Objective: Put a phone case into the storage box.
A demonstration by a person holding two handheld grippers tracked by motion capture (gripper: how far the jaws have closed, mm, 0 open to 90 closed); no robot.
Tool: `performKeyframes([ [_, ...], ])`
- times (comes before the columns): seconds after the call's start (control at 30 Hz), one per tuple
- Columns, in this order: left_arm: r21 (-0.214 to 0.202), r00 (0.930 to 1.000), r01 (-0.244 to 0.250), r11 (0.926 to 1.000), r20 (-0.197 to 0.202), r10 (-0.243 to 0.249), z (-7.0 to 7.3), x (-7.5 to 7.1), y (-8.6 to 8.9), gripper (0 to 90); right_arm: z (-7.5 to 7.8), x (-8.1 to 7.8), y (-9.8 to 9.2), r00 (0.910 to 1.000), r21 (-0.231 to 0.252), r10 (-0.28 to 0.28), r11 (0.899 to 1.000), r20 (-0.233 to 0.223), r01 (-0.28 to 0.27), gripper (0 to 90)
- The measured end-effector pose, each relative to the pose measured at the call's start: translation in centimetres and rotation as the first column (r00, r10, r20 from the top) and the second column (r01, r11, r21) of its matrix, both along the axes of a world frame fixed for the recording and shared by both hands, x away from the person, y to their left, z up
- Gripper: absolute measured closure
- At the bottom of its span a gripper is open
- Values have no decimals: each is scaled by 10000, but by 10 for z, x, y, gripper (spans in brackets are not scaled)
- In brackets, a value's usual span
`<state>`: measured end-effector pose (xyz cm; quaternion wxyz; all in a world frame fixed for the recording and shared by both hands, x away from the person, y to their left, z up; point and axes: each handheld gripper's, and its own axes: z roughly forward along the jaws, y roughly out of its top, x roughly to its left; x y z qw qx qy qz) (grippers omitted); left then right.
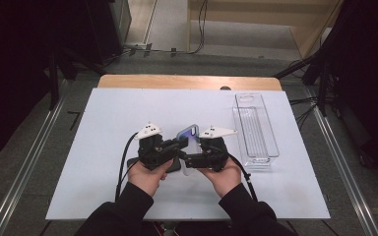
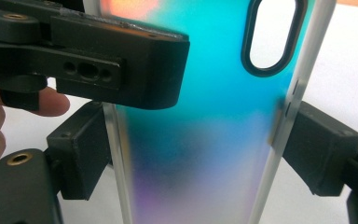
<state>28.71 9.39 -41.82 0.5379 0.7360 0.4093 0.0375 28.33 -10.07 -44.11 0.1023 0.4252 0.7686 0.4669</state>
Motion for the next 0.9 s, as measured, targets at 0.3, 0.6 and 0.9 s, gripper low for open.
performKeyframes([
  [0.3,-225,10000,-59,9997,-48,58,7,0,3,600,1,2,-4,10000,-127,-86,9999,19,87,145],
  [0.6,-177,9997,113,9998,-235,-117,15,0,7,443,0,6,-14,9995,-231,-301,9993,-15,301,145],
  [0.9,-273,9971,537,9982,-531,-551,20,0,11,387,-2,10,-26,9987,-191,-516,9985,-7,515,145],
])
